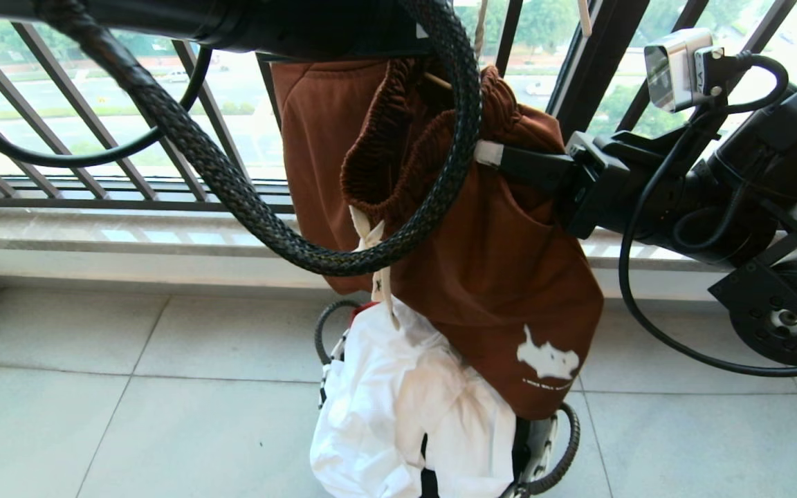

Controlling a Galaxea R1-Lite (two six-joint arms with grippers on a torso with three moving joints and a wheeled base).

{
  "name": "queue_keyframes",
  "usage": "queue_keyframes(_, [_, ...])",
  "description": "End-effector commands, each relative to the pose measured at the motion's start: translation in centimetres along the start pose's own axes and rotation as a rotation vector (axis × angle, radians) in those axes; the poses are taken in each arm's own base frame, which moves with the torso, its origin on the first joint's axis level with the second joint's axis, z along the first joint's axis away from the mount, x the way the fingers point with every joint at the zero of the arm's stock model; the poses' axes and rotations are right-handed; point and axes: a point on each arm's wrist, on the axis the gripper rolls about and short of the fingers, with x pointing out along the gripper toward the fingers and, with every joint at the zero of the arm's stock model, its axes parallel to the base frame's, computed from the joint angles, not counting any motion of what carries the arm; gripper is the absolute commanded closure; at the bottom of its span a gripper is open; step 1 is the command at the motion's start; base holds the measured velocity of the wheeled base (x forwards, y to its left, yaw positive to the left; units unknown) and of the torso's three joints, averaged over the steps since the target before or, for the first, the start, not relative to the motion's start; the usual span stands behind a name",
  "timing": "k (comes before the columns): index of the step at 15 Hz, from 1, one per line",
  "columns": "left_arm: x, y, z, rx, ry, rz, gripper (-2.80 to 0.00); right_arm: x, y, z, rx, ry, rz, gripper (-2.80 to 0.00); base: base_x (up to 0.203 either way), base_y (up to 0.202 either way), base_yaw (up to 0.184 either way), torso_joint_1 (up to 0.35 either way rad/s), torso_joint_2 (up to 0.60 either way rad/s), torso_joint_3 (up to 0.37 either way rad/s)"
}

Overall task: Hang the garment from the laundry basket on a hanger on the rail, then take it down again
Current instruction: Hang the clothes on the clothes rack

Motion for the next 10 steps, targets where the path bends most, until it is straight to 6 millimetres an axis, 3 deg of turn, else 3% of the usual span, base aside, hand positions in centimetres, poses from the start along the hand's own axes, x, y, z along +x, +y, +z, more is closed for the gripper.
queue_keyframes(1, [0.0,-0.3,-0.1,-0.006,0.008,-0.006,0.00,0.0,0.2,0.4,-0.009,-0.009,0.006,0.00,0.000,0.000,0.000,0.000,0.00,0.000])
queue_keyframes(10, [0.1,-0.6,-0.4,-0.009,0.018,-0.013,0.00,-0.8,0.1,1.7,0.014,-0.067,-0.003,0.00,0.000,0.000,0.000,0.000,0.00,0.000])
